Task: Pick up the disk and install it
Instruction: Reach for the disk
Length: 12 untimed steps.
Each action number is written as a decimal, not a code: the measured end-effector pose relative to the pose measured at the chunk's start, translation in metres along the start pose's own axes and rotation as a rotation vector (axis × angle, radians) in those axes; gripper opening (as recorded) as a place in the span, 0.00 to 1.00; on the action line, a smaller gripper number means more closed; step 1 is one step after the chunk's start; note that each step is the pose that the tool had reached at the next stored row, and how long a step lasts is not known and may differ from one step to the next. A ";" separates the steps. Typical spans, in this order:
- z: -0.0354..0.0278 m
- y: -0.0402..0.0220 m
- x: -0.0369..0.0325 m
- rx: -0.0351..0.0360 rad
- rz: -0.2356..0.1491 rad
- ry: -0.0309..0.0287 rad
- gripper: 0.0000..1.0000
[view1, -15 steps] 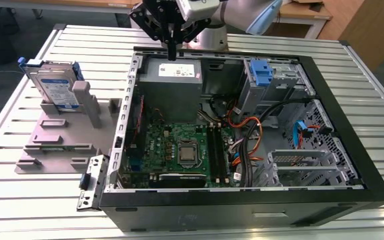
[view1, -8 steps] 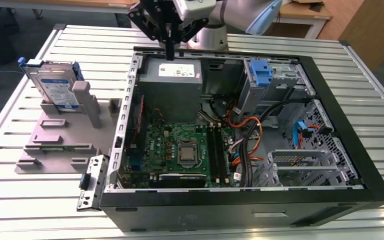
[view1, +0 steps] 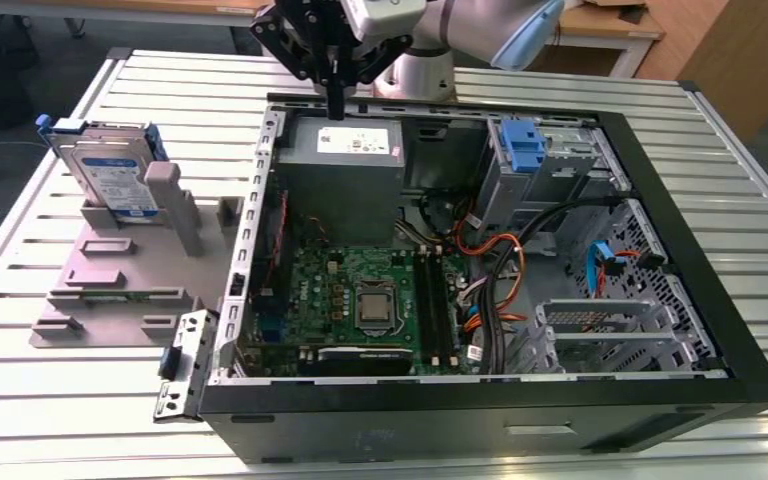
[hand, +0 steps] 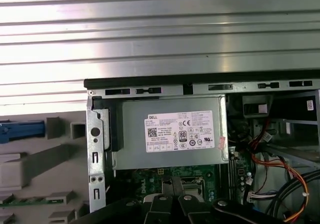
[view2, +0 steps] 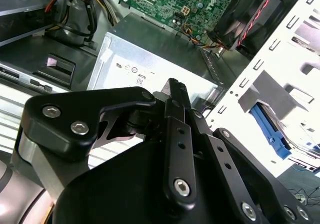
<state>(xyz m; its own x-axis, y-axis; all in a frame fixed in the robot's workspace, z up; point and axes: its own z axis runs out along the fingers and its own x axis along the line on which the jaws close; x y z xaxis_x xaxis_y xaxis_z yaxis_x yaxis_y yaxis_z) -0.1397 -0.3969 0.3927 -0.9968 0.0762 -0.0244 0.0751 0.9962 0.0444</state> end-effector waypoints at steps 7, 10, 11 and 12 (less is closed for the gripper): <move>0.0002 0.0012 0.0047 -0.0001 0.000 0.0000 0.11; 0.0003 0.0019 0.0065 -0.0002 0.000 -0.0002 0.11; 0.0003 0.0022 0.0070 -0.0002 0.000 -0.0001 0.11; 0.0003 0.0025 0.0075 -0.0001 0.000 -0.0001 0.11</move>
<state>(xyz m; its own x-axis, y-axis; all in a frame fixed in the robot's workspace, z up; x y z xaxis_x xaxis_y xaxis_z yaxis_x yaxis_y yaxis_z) -0.1470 -0.3939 0.3923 -0.9968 0.0762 -0.0245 0.0751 0.9962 0.0445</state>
